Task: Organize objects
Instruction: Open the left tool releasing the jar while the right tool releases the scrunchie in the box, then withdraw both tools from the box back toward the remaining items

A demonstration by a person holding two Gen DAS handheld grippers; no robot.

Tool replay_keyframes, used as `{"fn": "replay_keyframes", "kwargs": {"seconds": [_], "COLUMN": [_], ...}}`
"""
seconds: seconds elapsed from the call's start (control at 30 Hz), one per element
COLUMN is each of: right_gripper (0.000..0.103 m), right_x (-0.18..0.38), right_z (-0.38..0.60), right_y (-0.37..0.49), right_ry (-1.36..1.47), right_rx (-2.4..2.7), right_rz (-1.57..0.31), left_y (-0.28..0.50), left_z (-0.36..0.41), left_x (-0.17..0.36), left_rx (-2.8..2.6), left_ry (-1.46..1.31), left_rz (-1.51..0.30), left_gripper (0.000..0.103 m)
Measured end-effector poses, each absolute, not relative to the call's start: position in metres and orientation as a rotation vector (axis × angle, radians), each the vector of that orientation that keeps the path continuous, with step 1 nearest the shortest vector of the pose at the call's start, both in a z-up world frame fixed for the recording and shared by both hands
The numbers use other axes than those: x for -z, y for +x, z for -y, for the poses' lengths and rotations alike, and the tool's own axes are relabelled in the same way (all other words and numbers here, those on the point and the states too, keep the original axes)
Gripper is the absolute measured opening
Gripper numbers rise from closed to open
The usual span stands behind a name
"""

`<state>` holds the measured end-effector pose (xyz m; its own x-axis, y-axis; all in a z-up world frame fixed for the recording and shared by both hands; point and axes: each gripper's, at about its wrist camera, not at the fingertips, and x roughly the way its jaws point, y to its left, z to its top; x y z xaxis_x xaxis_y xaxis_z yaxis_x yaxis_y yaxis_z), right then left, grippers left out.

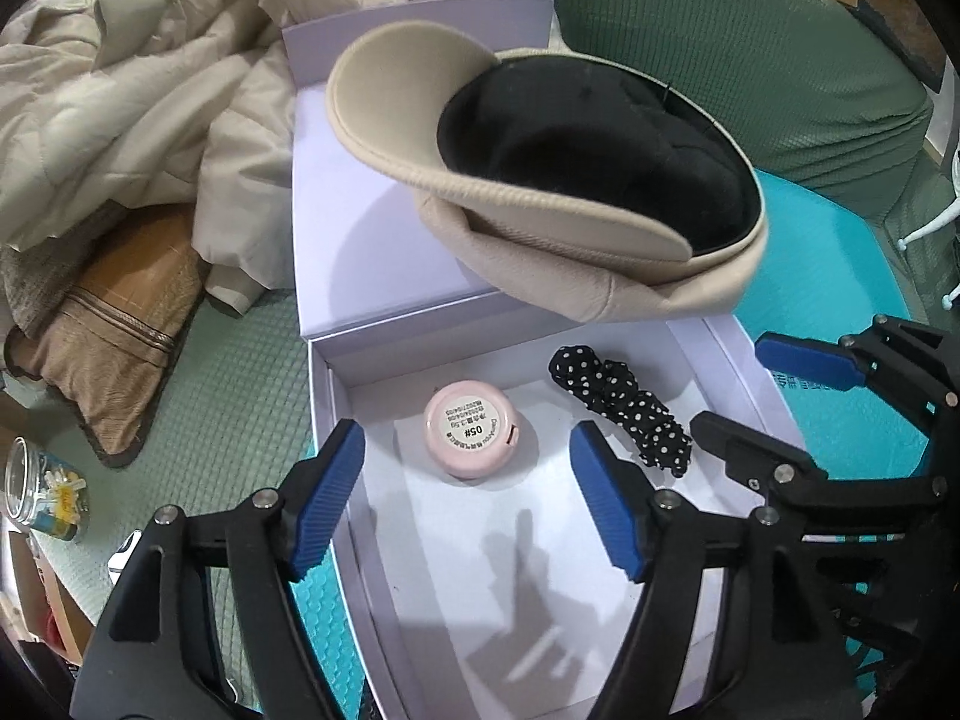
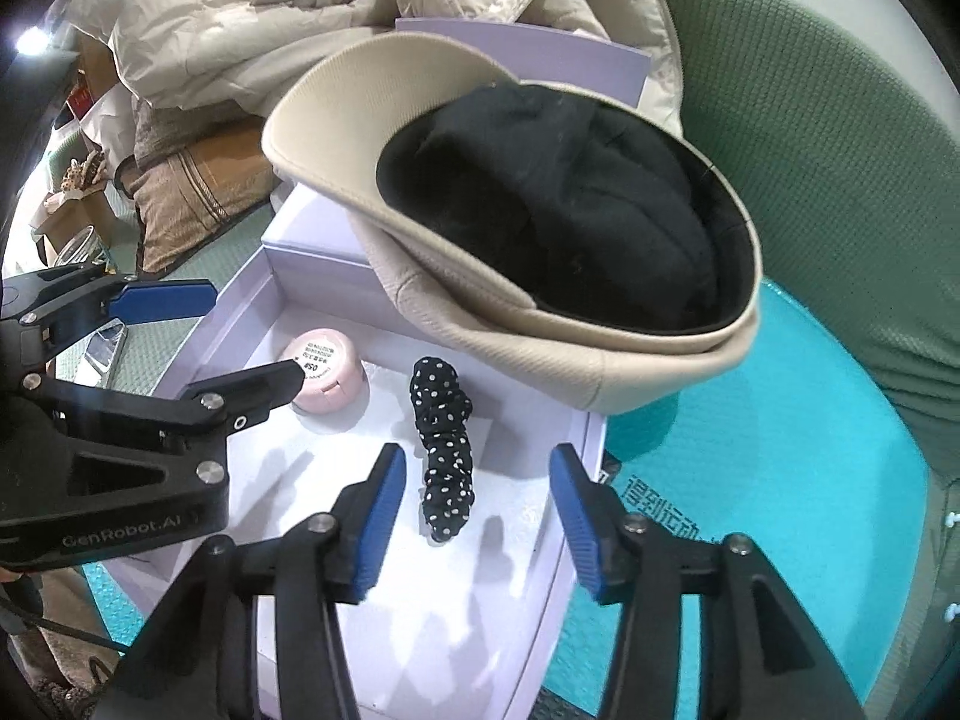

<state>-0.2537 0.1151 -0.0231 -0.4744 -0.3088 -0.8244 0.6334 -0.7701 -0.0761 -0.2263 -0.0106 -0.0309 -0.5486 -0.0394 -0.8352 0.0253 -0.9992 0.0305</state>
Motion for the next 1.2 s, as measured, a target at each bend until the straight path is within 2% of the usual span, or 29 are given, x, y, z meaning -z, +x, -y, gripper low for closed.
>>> {"fn": "replay_keyframes", "kwargs": {"seconds": [0.2,0.5,0.9,1.2], "right_gripper": [0.060,0.066,0.068,0.070], "right_x": [0.011,-0.007,-0.025,-0.032], "right_z": [-0.123,-0.123,-0.131,-0.134], "right_y": [-0.246,-0.231,-0.207,-0.188], "right_ry": [1.125,1.080,1.032,1.007], "right_rx": [2.273,2.302,2.326,2.324], "right_rz": [-0.513,-0.515,-0.502,-0.499], "left_y": [-0.221,-0.204,-0.180,-0.157], "left_z": [0.017,0.006,0.005,0.005], "left_x": [0.014,-0.012,-0.034,-0.041], "left_rx": [2.733,2.755,2.775,2.773], "left_ry": [1.444,1.387,1.317,1.297], "left_rz": [0.009,-0.006,-0.031,-0.053], "left_gripper": [0.074,0.078,0.085,0.086]}}
